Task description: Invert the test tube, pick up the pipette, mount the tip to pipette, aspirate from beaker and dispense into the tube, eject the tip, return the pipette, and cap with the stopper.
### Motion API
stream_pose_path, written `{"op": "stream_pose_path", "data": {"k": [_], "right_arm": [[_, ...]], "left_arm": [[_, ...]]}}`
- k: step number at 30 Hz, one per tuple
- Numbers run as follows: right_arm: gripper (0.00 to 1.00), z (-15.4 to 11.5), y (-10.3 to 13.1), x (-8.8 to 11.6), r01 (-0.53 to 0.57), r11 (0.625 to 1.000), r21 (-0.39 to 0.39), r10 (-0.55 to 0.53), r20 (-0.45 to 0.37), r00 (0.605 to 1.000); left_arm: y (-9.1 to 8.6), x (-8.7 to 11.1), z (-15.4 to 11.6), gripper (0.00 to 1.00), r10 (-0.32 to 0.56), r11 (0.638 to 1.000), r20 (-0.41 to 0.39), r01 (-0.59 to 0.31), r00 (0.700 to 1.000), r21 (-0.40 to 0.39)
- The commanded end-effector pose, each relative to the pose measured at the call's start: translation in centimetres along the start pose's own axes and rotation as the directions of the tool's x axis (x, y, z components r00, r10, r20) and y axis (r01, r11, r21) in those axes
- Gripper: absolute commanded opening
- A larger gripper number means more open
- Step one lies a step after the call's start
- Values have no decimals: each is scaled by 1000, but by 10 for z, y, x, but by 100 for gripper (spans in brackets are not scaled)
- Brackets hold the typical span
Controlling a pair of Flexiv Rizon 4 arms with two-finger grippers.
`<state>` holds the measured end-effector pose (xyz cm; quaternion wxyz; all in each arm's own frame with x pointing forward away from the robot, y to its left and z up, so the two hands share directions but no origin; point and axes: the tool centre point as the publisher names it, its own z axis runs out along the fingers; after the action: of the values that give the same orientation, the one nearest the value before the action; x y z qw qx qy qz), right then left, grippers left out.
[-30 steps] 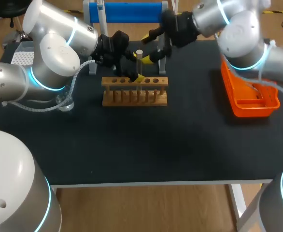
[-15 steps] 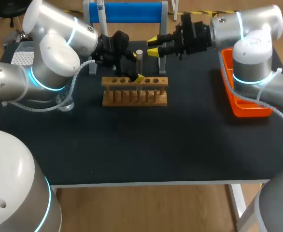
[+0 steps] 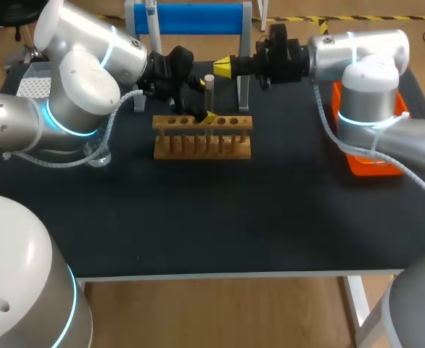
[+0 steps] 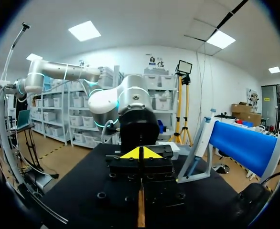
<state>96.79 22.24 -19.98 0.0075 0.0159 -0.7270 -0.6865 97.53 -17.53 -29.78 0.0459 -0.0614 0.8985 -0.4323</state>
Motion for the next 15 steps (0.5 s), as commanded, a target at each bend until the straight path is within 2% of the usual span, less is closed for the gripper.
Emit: {"op": "stream_pose_path", "data": {"k": [1, 15], "right_arm": [[0, 7, -1, -7, -5, 1000, 4, 5, -19, 1000], [0, 18, -9, -7, -28, 999, 19, 29, -31, 999]], "left_arm": [[0, 0, 0, 100, 0, 1000, 1, 0, 1000, 1], [0, 0, 0, 100, 0, 1000, 1, 0, 1000, 1]]}}
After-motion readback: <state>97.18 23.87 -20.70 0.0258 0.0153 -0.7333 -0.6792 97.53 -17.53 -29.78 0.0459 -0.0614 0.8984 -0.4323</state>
